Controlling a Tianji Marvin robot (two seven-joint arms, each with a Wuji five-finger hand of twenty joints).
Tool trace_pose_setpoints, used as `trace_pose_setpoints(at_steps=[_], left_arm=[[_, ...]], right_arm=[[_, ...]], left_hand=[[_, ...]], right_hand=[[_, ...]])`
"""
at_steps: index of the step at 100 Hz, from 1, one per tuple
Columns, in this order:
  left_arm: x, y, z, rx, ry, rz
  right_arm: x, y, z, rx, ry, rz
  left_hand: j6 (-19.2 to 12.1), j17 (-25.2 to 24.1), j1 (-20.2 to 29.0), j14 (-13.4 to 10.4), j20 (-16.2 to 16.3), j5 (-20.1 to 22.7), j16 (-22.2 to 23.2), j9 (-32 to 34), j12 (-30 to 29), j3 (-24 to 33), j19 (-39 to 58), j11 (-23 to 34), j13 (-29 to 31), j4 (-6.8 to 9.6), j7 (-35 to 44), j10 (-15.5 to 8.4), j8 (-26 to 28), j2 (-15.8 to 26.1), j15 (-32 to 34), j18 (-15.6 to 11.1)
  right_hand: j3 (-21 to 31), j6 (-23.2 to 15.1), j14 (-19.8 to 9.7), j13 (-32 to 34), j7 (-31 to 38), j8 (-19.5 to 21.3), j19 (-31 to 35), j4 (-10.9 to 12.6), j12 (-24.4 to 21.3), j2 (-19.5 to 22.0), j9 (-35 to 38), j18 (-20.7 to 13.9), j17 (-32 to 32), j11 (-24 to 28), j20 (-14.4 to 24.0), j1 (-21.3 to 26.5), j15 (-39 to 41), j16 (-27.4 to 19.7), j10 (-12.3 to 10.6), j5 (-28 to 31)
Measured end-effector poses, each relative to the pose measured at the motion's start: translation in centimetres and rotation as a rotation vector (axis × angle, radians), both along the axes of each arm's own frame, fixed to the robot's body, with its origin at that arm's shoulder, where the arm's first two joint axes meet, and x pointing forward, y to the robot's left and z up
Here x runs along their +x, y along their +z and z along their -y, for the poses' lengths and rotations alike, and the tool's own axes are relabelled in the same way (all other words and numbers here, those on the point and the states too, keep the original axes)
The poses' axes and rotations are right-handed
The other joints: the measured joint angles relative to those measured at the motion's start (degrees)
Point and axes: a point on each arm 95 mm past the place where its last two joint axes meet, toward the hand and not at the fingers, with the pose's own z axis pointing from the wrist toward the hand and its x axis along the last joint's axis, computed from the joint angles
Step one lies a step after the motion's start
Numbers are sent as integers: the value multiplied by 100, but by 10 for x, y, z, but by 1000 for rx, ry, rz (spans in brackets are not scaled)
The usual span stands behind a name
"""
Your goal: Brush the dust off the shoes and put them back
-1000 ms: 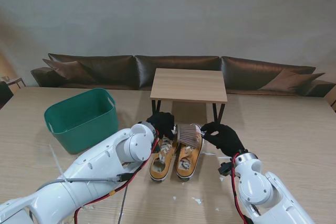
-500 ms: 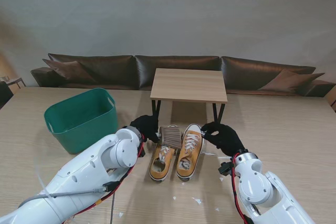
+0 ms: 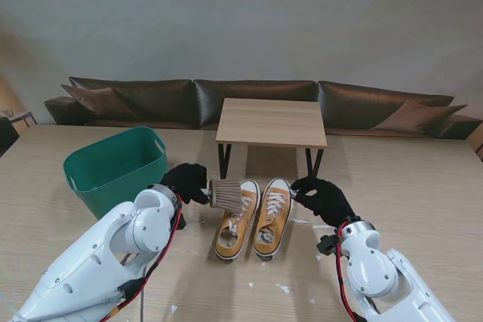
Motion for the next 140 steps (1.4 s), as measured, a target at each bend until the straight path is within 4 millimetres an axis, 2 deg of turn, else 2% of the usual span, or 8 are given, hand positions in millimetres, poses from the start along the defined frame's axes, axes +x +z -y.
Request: trace_pose_setpoints(at_steps=[16, 39, 76, 106, 125, 127, 140], left_arm=[[-15, 4, -21, 71, 22, 33], [-32, -10, -55, 81, 127, 49], [-42, -29, -95, 149, 272, 53], [-40, -53, -113, 222, 323, 10], [-38, -57, -117, 295, 331, -9], [-38, -58, -117, 300, 336, -13], [-39, -60, -119, 312, 359, -34]], right_arm=[[-2, 0, 0, -2, 8, -7], [-4, 0, -1, -7, 23, -23], [-4, -1, -2, -8, 29, -35], [-5, -1, -2, -7, 32, -39], [-6, -1, -2, -4, 32, -42], [-6, -1, -2, -4, 32, -42], [-6, -2, -2, -4, 33, -43]], left_hand=[[0, 0, 0, 0, 0, 0, 0, 0, 0, 0, 0, 0, 0, 0, 0, 0, 0, 0, 0, 0], [0, -25, 0, 0, 0, 0, 0, 0, -10, 0, 0, 0, 0, 0, 0, 0, 0, 0, 0, 0], [0, -223, 1, 1, -2, 0, 0, 0, -61, 0, 0, -26, 0, 0, 0, 0, 0, 0, -132, 2], [-3, -796, 2, 124, -2, 1, -11, -85, -69, 0, -12, -189, -8, 0, -12, 29, -2, 0, -1114, 9], [-66, -1258, 2, 243, -49, 1, -2, -277, -70, 0, -402, -311, -76, 0, -43, 40, -10, 0, -1704, 48], [-69, -1296, 2, 317, -54, 1, -2, -349, -70, 0, -444, -322, -195, 0, -45, 49, -10, 0, -1798, 48], [-114, -1476, -4, 327, -118, 28, -2, -521, -211, 0, -650, -282, -350, 0, -179, 94, -20, 2, -2014, 50]], right_hand=[[0, 0, 1, 0, 0, 0, 0, 1, 0, 0, 0, 0, 0, 0, 0, 0, 0, 0, 1, 0], [0, 0, 1, 0, 0, 0, 0, 1, 0, 0, 0, 1, 0, 0, 0, 0, 0, 0, 1, 0], [0, 0, 2, 0, 0, -1, 0, 1, 0, 0, 0, 1, 0, 0, 0, 0, 0, 0, 1, 0], [0, 1, 2, 0, 0, -1, 0, 1, 0, 0, 0, 1, 0, 0, 0, 0, 2, 0, 2, 1], [0, 1, 2, 0, 0, -1, 0, 1, 0, 0, 0, 1, 0, 0, 0, 0, 2, 0, 2, 1], [0, 1, 2, 0, 0, -1, 0, 1, 0, 0, 0, 1, 0, 0, 0, 0, 2, 0, 2, 1], [0, 1, 2, 0, 0, -1, 0, 1, 0, 0, 1, 1, -1, 0, 0, 0, 2, 0, 2, 1]])
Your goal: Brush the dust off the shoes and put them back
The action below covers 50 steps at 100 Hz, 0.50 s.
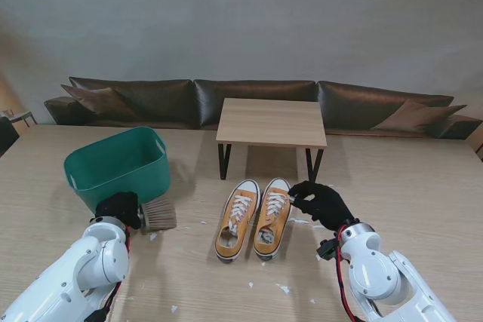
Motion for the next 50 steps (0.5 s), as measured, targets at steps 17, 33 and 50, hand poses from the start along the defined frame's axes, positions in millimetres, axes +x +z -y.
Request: trace_pose_setpoints(at_steps=[17, 33, 50], left_arm=[[-4, -5, -3, 22, 0, -42], [-6, -6, -4, 21, 1, -55], [-6, -6, -4, 36, -11, -69]], right_arm=[[0, 0, 0, 3, 3, -4], [-1, -1, -1, 5, 5, -8], [-1, -1, -1, 7, 5, -9]], left_hand=[[-59, -258, -46, 37, -71, 164, -1, -247, -159, 0, -216, 118, -137, 0, -518, 25, 98, 62, -234, 20], [-79, -289, -101, 33, -82, 252, -6, -257, -229, 0, -286, 169, -139, 0, -740, 31, 175, 101, -241, 23], [-90, -289, -126, 33, -82, 336, -8, -310, -332, -1, -287, 289, -139, 0, -964, 40, 331, 102, -244, 23]], right_hand=[[0, 25, 0, 0, 0, 0, 0, 0, 0, 0, 4, 0, 0, 0, 0, 0, 7, 0, 1, 1], [0, 56, 2, 27, 0, 0, 0, 0, 0, 0, 6, 0, -1, 0, 0, 0, 24, 0, 1, 2], [0, 57, 3, 27, 0, 0, 0, 0, 0, 0, 70, 0, -1, -7, 0, 0, 24, 0, 5, 4]])
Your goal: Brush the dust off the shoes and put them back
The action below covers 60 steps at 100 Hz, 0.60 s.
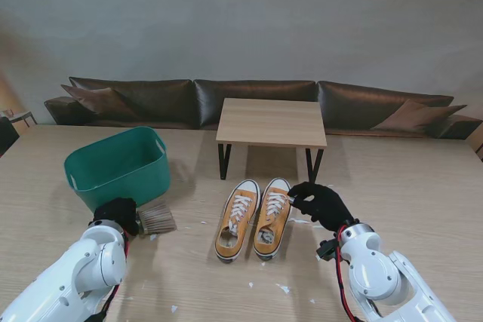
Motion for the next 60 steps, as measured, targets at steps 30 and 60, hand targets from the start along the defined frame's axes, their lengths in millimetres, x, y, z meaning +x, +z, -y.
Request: trace_pose_setpoints(at_steps=[30, 60], left_arm=[[-5, 1, 0, 28, -17, -16], [-10, 3, -1, 64, -37, -34]], right_arm=[[0, 0, 0, 0, 3, -2], [0, -1, -1, 1, 3, -3]], left_hand=[[-178, 0, -228, 0, 0, 140, 0, -145, -584, -70, 0, 227, -3, 0, -388, 32, 378, 35, 0, 1], [-336, 13, -342, -1, 0, 349, -3, -199, -997, -208, 0, 301, -3, 0, -1266, 44, 500, 156, 0, 1]], right_hand=[[0, 1, 0, 0, 0, 0, 0, 0, 0, 0, 0, 1, -1, 0, 0, 0, 0, 1, 5, 0], [0, 9, 0, 0, 0, -1, 0, 0, 0, 0, 0, 2, -1, -1, 0, 0, 1, 2, 7, 1]])
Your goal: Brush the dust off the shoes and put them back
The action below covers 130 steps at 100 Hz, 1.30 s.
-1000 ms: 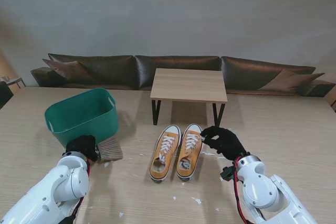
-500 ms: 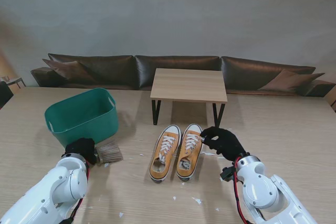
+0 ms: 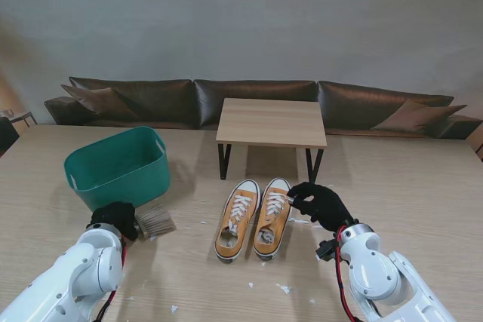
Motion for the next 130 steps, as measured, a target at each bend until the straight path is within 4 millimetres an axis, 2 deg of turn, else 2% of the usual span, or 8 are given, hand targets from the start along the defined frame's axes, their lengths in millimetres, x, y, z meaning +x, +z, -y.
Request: trace_pose_setpoints(at_steps=[15, 48, 67, 84, 101, 106, 107, 130], left_arm=[[-2, 0, 0, -4, 0, -2], [-9, 10, -2, 55, -42, 21], [-18, 28, 1, 76, -91, 66], [-29, 56, 19, 61, -197, 120], [-36, 83, 41, -28, -366, 173], [-38, 87, 47, -77, -396, 182], [-38, 88, 49, -85, -400, 184], [-45, 95, 73, -222, -510, 151]], right_arm=[[0, 0, 0, 0, 1, 0], [1, -2, 0, 2, 1, -3], [2, -2, -1, 1, 3, -5], [2, -3, -1, 1, 9, -9], [2, -4, -2, 1, 11, -11], [2, -4, -2, 1, 11, -12], [2, -4, -2, 1, 11, -12], [3, -5, -2, -1, 11, -13]], left_hand=[[-24, 5, -62, 0, 0, 101, 0, 0, -4, -8, 0, 1, 0, 1, -444, 1, 93, 80, 0, 1], [49, 82, -708, 0, 0, 174, -58, 0, -88, 207, 0, 1, 0, 7, -1544, 46, 188, 381, 0, 1], [111, 87, -912, 0, 0, 199, -58, 0, -93, 292, 0, 1, 0, 12, -1834, 89, 186, 664, 0, 3], [113, 62, -966, 56, 22, 295, -59, 0, -95, 275, 0, -2, 0, 15, -2023, 117, 183, 813, 0, 60], [-75, -455, -960, 217, 358, 265, 145, -234, -101, -29, 10, -19, -454, 15, -2280, 121, 201, 1064, 87, 60], [-187, -576, -1043, 240, 431, 217, 158, -321, -149, -79, 15, -112, -625, 29, -2425, 121, 142, 1137, 111, 60], [-187, -593, -1048, 249, 451, 182, 160, -358, -140, -80, 17, -78, -617, 142, -2490, 121, 101, 1198, 128, 58], [-351, -967, -959, 336, 692, -342, 297, -852, -74, -72, 11, -208, -1211, 146, -3131, 172, -418, 1280, 166, 25]], right_hand=[[0, 1, 0, 0, 0, 0, 0, 0, 0, 0, 0, 1, 0, 0, 0, 0, 0, 0, 1, 0], [0, 7, 0, 0, 0, 0, 0, 0, 0, 0, 0, 1, 0, 0, 0, 0, 1, 1, 2, 0], [0, 18, 1, 0, 0, 0, 0, 0, 0, 0, 0, 1, 0, 0, 0, 0, 1, 2, 4, 1], [0, 20, 1, 0, 0, 0, 0, 0, 0, 0, 0, 2, -1, 0, 0, 0, 1, 6, 6, 1], [0, 22, 1, 0, 0, 0, 0, 0, 0, 0, 0, 3, -1, 0, 0, 0, 2, 8, 12, 1], [0, 22, 1, 0, 0, 0, 0, 0, 0, 0, 0, 3, -1, 0, 0, 0, 2, 8, 13, 1], [0, 22, 1, 0, 0, 0, 0, 0, 0, 0, 0, 3, -1, 0, 0, 0, 2, 9, 13, 1], [0, 22, 1, 0, 0, 0, 0, 1, 0, 0, 0, 4, -1, 0, 0, 0, 2, 10, 14, 1]])
